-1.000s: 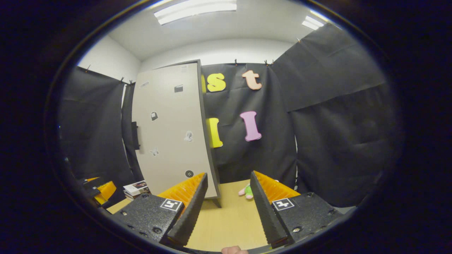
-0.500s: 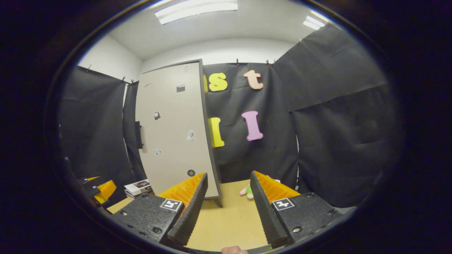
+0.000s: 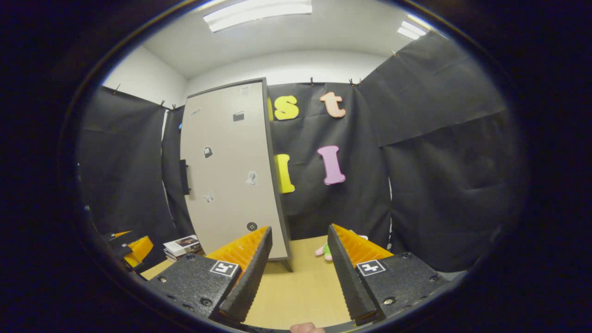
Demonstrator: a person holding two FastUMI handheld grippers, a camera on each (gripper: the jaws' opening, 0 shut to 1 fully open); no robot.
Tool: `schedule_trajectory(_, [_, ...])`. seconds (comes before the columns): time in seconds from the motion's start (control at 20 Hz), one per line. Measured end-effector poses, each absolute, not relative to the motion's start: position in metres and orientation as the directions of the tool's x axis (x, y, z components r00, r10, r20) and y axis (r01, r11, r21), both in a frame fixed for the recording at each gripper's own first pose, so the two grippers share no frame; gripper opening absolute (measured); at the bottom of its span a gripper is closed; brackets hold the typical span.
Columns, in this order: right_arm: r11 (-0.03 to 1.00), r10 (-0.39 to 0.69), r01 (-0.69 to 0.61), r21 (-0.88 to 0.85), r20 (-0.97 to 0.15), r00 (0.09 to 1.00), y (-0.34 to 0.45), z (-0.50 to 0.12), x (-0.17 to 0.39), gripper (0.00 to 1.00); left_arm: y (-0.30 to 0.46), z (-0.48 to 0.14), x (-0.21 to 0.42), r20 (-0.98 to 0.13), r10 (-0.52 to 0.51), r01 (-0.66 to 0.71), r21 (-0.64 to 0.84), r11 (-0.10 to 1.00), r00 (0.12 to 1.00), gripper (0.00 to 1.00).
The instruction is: Open the cabinet door with the right hand, grasp the bottle in the cabinet with the left hand and place it on the coaster, then close the cabinet door with the right hand.
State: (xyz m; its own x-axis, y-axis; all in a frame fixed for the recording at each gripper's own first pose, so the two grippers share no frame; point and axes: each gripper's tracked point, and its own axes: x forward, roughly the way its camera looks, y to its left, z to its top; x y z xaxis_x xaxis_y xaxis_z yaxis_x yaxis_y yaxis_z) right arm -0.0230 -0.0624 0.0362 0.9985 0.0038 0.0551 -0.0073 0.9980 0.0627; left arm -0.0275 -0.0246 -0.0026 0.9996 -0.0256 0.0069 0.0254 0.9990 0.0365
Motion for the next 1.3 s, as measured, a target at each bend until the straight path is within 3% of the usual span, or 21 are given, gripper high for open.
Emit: schedule_trajectory(1.3, [0.999, 0.008, -0.011, 0.046, 0.049, 0.999, -0.052, 0.034, -0.02, 0.79, -0.019, -0.002, -0.024, 0.017, -0.027, 0.026, 0.029, 0.999, 1.0, 0.96])
